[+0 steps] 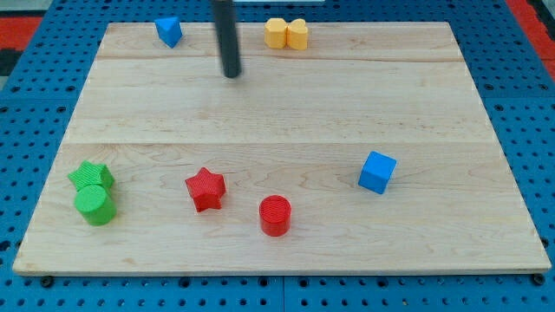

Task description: Move the blue cube into the blue triangle

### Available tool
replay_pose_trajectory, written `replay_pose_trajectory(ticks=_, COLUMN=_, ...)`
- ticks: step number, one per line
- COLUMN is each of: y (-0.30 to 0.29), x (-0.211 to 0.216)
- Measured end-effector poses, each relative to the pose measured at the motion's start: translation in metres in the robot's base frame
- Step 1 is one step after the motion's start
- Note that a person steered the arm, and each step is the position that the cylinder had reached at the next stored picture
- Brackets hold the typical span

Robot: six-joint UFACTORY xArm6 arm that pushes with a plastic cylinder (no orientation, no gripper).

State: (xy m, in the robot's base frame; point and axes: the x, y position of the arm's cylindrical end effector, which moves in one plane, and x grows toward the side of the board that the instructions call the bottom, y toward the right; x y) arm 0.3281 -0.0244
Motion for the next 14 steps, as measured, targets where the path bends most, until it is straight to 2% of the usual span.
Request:
replay_pose_trajectory(ticks=1, y=0.096, x=0.035)
replay_pose_trajectory(ticks=2, y=0.155, x=0.093)
replay_pose_trajectory(ticks=3, y=0.203, x=0.139)
replay_pose_trajectory(ticks=4, y=0.199, x=0.196)
replay_pose_trajectory(ticks=5, y=0.146, x=0.175)
replay_pose_trajectory(ticks=6, y=0.093, x=0.129)
replay_pose_trajectory(ticks=7, y=0.024, x=0.101)
replay_pose_trajectory(ticks=8, y=-0.044, x=0.098)
replay_pose_trajectory(ticks=9, y=-0.052, x=0.066)
replay_pose_trajectory(ticks=11, y=-0.059, x=0.049)
replay_pose_trajectory(ticks=14, y=-0.058, x=-0.018)
